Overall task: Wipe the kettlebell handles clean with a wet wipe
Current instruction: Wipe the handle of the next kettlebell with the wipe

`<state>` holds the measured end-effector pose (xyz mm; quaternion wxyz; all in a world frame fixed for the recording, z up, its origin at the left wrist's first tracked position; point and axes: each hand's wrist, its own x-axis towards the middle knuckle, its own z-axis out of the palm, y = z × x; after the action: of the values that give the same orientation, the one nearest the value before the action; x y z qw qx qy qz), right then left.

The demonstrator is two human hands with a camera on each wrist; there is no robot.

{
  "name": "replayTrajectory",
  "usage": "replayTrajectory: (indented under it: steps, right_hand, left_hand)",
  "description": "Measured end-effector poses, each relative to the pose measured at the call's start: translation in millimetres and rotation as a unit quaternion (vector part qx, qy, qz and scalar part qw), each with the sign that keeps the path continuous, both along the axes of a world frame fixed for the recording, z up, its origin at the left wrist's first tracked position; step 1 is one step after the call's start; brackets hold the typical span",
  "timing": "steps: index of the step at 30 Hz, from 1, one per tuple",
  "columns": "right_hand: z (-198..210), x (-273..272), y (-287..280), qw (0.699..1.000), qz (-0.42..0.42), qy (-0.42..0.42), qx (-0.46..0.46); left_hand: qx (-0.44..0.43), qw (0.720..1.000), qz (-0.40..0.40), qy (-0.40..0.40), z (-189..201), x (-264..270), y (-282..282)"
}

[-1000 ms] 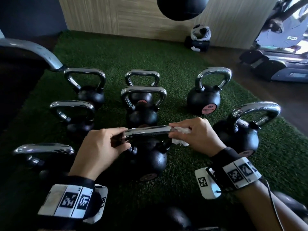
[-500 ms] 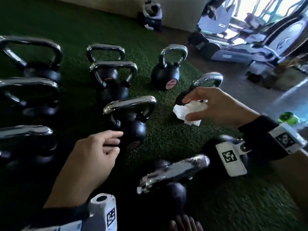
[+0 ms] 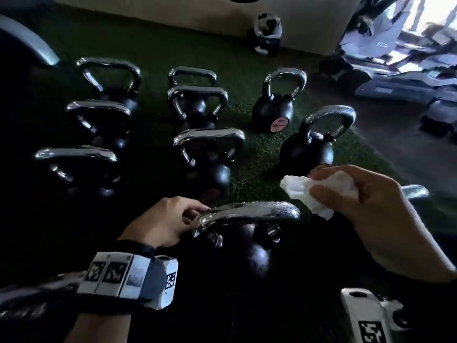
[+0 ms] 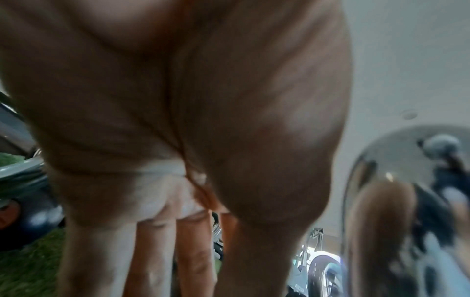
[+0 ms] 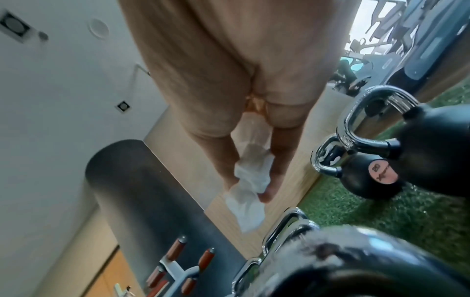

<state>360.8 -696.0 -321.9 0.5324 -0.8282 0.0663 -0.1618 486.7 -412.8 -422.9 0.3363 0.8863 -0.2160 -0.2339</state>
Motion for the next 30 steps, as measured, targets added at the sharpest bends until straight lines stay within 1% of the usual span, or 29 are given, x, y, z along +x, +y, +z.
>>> replayTrajectory:
  steps: [1, 2, 4, 5, 6, 8, 9, 10, 11, 13, 14, 17, 19, 24, 27, 30]
  right_hand:
    - [-6.2, -5.8, -3.3, 0.999, 0.011, 0.0, 0.038]
    - [-10.5, -11.1, -6.4, 0.996, 0.032, 0.002, 0.079]
    - [-13.9, -19.6, -9.6, 0.988, 0.078, 0.007, 0.129]
    - [-15.1, -21.5, -10.5, 0.99, 0.086, 0.001, 0.116]
    - [-16.3, -22.0, -10.3, 0.995, 0.078, -0.014, 0.064]
    - [-17.4, -18.7, -6.2, 0.996, 0.038, -0.051, -0.069]
    - [-17.7, -15.7, -2.3, 0.99, 0.028, -0.074, -0.114]
    - [-18.7, -13.3, 2.0, 0.986, 0.029, -0.094, -0.138]
    - [-20.0, -11.5, 6.7, 0.983, 0.039, -0.11, -0.143]
    - [-23.7, -8.9, 17.5, 0.985, 0.06, -0.122, -0.108]
    - [-25.7, -8.0, 23.3, 0.984, 0.058, -0.132, -0.106]
    - [-32.1, -3.2, 39.4, 0.964, 0.043, -0.181, -0.189]
    - [-41.8, 1.4, 45.5, 0.95, 0.051, -0.203, -0.233]
    - [-59.0, 7.2, 55.3, 0.931, 0.061, -0.206, -0.296]
    - [-62.7, 4.3, 42.1, 0.935, 0.045, -0.188, -0.298]
    - [-64.7, 0.9, 21.6, 0.943, 0.012, -0.181, -0.279]
  left_hand:
    - [0.019, 1.0, -0.001, -0.006, -2.1, -6.3, -0.7]
    - [0.036, 0.999, 0.015, -0.009, -4.8, -14.1, -1.4]
    - [0.047, 0.996, 0.072, 0.004, -9.6, -32.7, -2.9]
    - [0.043, 0.994, 0.104, 0.011, -12.6, -42.1, -3.6]
    - [0.036, 0.991, 0.125, 0.017, -15.6, -51.4, -4.4]
    - [0.021, 0.99, 0.133, 0.032, -21.8, -66.6, -5.4]
    - [0.006, 0.991, 0.131, 0.039, -23.6, -72.6, -6.7]
    - [-0.009, 0.991, 0.128, 0.043, -24.1, -77.6, -8.0]
    - [-0.023, 0.99, 0.128, 0.044, -23.5, -81.6, -9.3]
    - [-0.044, 0.989, 0.135, 0.047, -23.7, -84.7, -10.9]
    - [-0.047, 0.989, 0.135, 0.047, -24.7, -84.8, -11.2]
    - [-0.058, 0.986, 0.147, 0.05, -33.0, -83.7, -8.2]
    - [-0.067, 0.983, 0.163, 0.055, -38.4, -82.8, -6.1]
    - [-0.097, 0.979, 0.168, 0.057, -41.9, -84.3, -5.9]
    - [-0.095, 0.98, 0.165, 0.058, -44.7, -82.9, -5.1]
    - [-0.079, 0.981, 0.17, 0.054, -48.9, -81.6, -4.1]
